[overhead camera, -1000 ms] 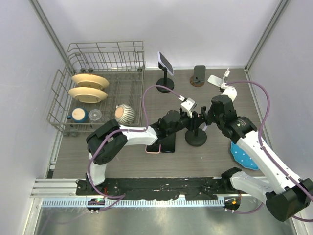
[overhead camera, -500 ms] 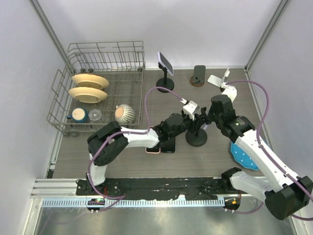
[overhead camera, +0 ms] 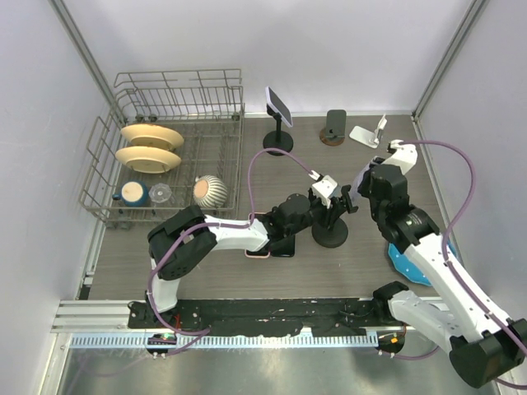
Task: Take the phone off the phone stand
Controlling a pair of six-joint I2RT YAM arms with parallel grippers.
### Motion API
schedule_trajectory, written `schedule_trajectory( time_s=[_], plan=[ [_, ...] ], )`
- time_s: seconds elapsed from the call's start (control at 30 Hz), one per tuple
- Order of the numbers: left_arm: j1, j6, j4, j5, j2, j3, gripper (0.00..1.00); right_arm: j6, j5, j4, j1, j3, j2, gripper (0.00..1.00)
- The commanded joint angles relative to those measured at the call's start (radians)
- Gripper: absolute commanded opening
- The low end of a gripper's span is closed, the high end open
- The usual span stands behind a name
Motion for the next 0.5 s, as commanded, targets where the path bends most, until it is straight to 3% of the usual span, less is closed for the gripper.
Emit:
schedule_trajectory(
  time_s=[0.0, 0.47],
  plan=[
    [0.011, 0.026, -0.056, -0.031, 0.012, -0.028, 0.00, -0.052, 0.064, 0.118, 0.000, -0.002, -0.122, 0.01],
    [0.162, 0.081, -0.111, 0.000, 0.023, 0.200, 0.00, -0.124, 0.172, 0.040, 0.000, -0.071, -0.441, 0.01]
  ],
)
